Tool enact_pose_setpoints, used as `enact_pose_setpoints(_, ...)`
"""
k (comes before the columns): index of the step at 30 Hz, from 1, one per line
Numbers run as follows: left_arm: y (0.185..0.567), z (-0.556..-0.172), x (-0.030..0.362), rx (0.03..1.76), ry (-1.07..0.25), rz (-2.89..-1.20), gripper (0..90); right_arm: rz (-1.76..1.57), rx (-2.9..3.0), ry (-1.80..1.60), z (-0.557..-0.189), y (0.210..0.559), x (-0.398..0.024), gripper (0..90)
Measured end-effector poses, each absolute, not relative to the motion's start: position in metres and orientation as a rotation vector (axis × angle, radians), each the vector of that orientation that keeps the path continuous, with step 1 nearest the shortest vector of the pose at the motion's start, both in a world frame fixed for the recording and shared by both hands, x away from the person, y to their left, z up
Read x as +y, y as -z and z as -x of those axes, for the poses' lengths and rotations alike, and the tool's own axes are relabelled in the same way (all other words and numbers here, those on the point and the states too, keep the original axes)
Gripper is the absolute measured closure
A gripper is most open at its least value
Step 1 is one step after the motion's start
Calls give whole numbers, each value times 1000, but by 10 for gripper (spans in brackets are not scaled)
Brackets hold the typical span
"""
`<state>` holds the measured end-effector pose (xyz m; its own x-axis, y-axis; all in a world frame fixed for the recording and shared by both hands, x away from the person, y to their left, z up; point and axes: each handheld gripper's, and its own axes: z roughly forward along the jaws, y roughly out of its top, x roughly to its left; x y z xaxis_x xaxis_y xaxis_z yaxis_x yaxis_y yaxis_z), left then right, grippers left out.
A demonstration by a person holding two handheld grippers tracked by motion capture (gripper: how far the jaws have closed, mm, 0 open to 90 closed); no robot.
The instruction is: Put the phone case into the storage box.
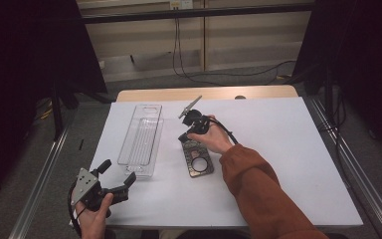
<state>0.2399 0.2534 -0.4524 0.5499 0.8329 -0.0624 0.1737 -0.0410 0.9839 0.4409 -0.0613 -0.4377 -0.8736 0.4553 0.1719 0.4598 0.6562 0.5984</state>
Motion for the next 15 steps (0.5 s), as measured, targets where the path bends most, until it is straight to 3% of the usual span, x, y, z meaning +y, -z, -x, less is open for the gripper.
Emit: enact_pose_setpoints(15, 453, -241, 254, 899, -659, -1552, 33, 833, -2871, 932, -455, 459, -48, 900)
